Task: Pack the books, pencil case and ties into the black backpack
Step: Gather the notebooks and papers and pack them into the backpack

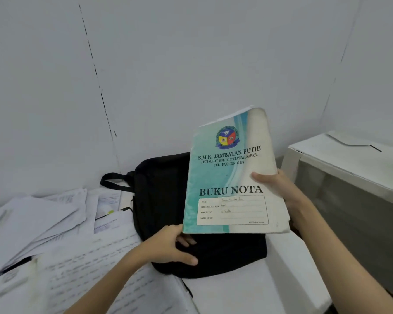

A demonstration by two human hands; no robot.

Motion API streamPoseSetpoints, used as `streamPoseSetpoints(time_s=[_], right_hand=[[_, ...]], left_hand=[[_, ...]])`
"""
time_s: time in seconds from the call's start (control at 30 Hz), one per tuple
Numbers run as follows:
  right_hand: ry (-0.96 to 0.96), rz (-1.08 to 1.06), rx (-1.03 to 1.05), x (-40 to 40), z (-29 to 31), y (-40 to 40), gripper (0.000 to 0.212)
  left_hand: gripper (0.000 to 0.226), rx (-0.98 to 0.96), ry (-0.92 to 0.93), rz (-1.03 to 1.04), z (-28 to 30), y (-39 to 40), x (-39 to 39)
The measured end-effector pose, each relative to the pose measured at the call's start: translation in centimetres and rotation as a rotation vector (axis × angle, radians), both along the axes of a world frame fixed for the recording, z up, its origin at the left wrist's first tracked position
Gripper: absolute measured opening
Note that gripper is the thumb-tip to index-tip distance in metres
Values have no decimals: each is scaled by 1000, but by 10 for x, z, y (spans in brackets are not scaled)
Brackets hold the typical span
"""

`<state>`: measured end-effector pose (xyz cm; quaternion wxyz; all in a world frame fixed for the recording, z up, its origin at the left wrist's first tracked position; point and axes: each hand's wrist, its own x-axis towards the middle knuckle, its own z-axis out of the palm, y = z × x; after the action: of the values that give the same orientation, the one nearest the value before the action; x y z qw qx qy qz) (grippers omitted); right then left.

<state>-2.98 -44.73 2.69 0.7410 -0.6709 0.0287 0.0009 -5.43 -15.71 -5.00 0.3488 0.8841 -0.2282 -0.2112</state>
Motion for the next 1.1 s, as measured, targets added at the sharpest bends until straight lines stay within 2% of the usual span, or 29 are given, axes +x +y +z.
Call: streamPoseSetpoints(time_s=[0.1,0.13,0.17,0.2,0.27,0.33,0.4,0.47,0.6,0.7,0.77,0.87,1.0,1.07,1.1], right_hand=[[8,36,6,9,-1,-2,18],[12,51,24,11,0,-1,17],[16,63,38,13,0,0,19],[20,74,47,15,0,1,22],[19,92,65,19,-1,2,24],[29,75,77,22,-4,3,25],[37,21,69,22,-11,4,24],[45,-79,44,21,-20,9,22],[99,-407,158,15,-52,34,23],[124,-634,143,7,-73,59,34],[90,-655,149,3,-83,76,44],[115,-429,189,5,-96,103,55],[452,146,368,12,-90,127,28],[553,342,356,9,-85,131,23],[536,411,274,8,-84,132,22]], left_hand=[[19,-28,-101,196,-1,1,12],[15,-51,-122,308,-1,4,19],[21,-94,-111,463,-3,9,27],[26,-203,-54,665,-3,12,35],[25,-581,183,1059,-1,26,56],[27,-915,328,1236,3,45,75],[16,-1049,307,1323,18,55,85],[19,-967,108,1330,40,49,84],[26,-539,-483,1146,78,17,70],[26,-506,-698,1040,103,-1,61],[28,-516,-818,961,120,-11,57],[27,-410,-914,768,132,-25,55],[31,-326,-894,649,128,-33,54],[32,-329,-878,661,127,-29,52],[31,-325,-868,672,127,-26,50]])
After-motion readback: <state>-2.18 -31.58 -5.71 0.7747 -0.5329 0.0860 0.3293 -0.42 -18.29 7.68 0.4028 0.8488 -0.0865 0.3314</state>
